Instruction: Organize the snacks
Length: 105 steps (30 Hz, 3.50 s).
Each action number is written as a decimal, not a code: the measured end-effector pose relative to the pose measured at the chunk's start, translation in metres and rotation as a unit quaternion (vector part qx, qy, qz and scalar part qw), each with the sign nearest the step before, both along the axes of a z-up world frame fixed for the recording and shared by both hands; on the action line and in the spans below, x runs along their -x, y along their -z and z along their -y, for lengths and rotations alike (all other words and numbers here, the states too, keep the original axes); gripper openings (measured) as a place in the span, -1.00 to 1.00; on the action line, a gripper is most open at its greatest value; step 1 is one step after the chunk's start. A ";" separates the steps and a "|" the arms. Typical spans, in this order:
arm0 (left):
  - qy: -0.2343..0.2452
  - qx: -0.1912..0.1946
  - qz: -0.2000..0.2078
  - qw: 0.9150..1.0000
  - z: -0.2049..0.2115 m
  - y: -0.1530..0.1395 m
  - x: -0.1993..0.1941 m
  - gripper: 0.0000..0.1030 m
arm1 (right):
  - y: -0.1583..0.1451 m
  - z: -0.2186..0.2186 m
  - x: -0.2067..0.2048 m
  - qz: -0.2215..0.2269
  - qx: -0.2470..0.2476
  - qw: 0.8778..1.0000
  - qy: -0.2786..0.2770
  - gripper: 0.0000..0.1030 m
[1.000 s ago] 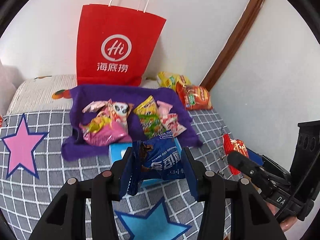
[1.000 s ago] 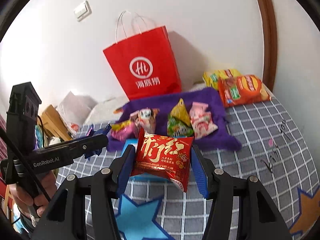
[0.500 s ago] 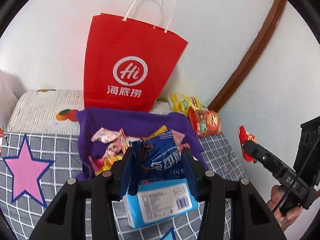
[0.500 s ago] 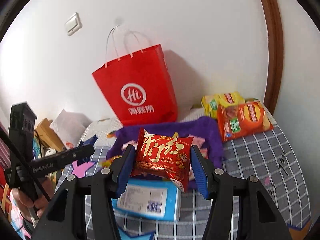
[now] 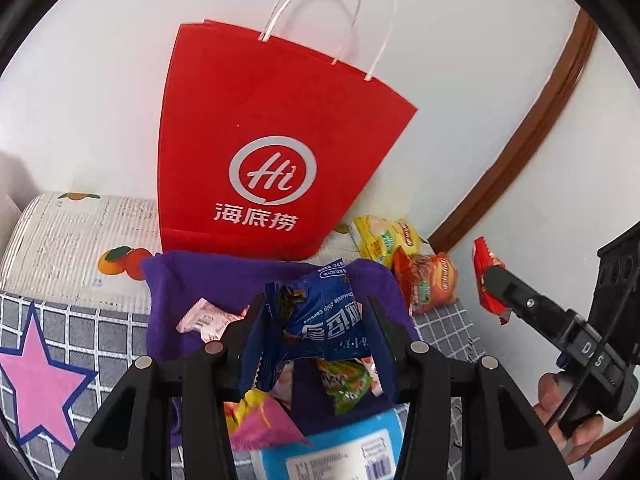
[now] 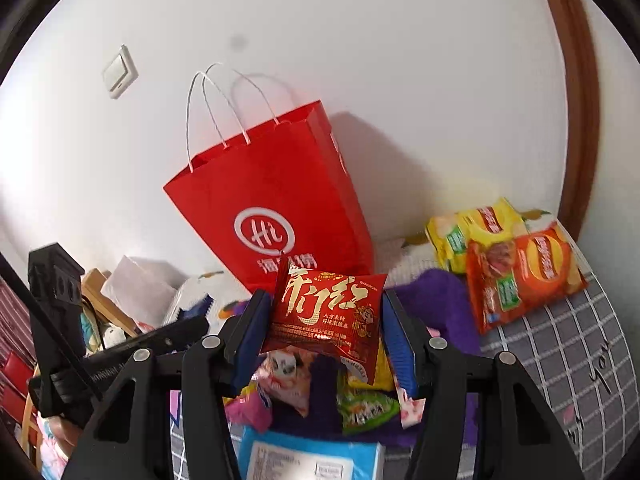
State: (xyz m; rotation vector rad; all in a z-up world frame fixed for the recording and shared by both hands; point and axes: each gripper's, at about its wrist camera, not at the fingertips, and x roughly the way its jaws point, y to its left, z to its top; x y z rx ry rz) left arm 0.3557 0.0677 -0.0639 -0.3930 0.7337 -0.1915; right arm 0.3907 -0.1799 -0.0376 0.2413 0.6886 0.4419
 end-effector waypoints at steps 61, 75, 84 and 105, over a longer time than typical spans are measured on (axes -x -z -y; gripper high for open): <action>-0.007 -0.003 -0.126 0.992 -0.005 0.070 -0.046 -0.11 | 0.143 -0.016 -0.086 -0.218 0.132 0.967 -0.014 0.41; -0.013 0.003 -0.143 0.990 -0.006 0.077 -0.051 -0.08 | 0.106 -0.010 -0.071 -0.172 0.100 0.980 -0.007 0.44; -0.009 -0.002 -0.152 0.988 -0.005 0.076 -0.049 0.24 | 0.094 -0.013 -0.064 -0.158 0.106 0.982 -0.010 0.45; 0.025 -0.042 -0.090 0.995 0.011 0.027 -0.016 0.29 | 0.035 -0.015 0.009 -0.068 0.116 0.991 0.025 0.45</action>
